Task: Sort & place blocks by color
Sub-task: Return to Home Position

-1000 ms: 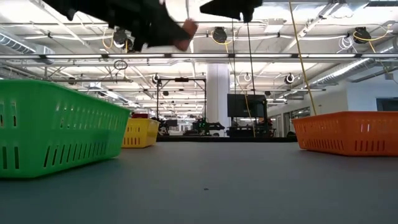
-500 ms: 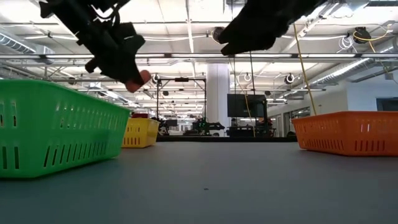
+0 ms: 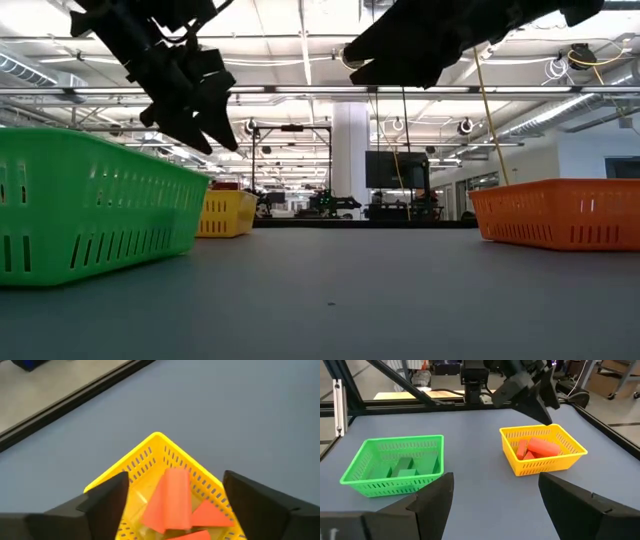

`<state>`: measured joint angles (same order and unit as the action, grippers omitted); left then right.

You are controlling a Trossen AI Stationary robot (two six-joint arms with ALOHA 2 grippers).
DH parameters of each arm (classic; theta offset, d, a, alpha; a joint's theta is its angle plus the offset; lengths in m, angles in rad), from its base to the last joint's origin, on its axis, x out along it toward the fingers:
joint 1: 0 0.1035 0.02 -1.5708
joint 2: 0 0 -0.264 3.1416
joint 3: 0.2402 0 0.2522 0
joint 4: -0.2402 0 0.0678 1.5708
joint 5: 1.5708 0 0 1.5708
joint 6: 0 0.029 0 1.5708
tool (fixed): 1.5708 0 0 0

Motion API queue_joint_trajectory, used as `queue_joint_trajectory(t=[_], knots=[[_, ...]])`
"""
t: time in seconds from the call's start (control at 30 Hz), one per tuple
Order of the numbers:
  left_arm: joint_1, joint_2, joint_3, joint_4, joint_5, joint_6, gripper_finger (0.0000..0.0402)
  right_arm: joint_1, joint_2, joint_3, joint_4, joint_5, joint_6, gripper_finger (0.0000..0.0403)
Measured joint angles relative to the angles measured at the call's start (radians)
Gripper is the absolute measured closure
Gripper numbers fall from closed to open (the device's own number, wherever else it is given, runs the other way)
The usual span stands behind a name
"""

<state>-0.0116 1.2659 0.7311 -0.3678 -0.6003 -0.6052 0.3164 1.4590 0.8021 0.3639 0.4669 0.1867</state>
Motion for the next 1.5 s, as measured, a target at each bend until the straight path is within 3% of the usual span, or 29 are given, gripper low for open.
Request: queue_joint_trajectory(t=[0.17, 0.27, 0.37, 0.5, 0.6, 0.73, 0.9, 1.03, 1.23, 1.3, 1.5], knots=[[-0.001, 0.0, 0.0, 0.029, 0.0, 0.0, 0.0042, 0.0, 0.0, 0.0, -0.009, 0.0, -0.001, 0.0117], [-0.003, -0.003, 0.0, 0.084, 0.007, 0.026, 0.0042, 0.0, 0.0, 0.0, -0.018, 0.0, -0.005, 0.0117], [-0.008, -0.016, 0.0, 0.194, 0.08, 0.102, 0.0052, 0.0, -0.01, 0.0, -0.033, 0.0, -0.018, 0.0117], [-0.034, -0.053, 0.0, 0.331, 0.232, 0.229, 0.0075, 0.0, -0.086, -0.001, -0.124, 0.001, -0.017, 0.0117], [-0.068, -0.113, 0.0, 0.345, 0.309, 0.285, 0.0097, 0.008, -0.18, -0.001, -0.241, 0.002, 0.01, 0.0117], [-0.131, -0.199, -0.005, 0.356, 0.312, 0.377, 0.0136, 0.035, -0.295, -0.03, -0.325, 0.012, 0.013, 0.0117], [-0.208, -0.246, -0.03, 0.373, 0.312, 0.479, 0.0204, 0.057, -0.422, -0.181, -0.325, 0.114, 0.007, 0.0134], [-0.229, -0.26, -0.048, 0.376, 0.272, 0.504, 0.0267, 0.04, -0.538, -0.286, -0.312, 0.134, -0.014, 0.0183], [-0.224, -0.332, -0.101, 0.395, 0.267, 0.508, 0.0379, 0.015, -0.719, -0.371, -0.305, 0.079, -0.071, 0.0339], [-0.224, -0.377, -0.145, 0.431, 0.268, 0.511, 0.0393, 0.003, -0.775, -0.4, -0.305, 0.037, -0.08, 0.0385], [-0.224, -0.543, -0.354, 0.644, 0.278, 0.562, 0.0398, -0.026, -0.925, -0.537, -0.234, -0.001, -0.118, 0.0395]])
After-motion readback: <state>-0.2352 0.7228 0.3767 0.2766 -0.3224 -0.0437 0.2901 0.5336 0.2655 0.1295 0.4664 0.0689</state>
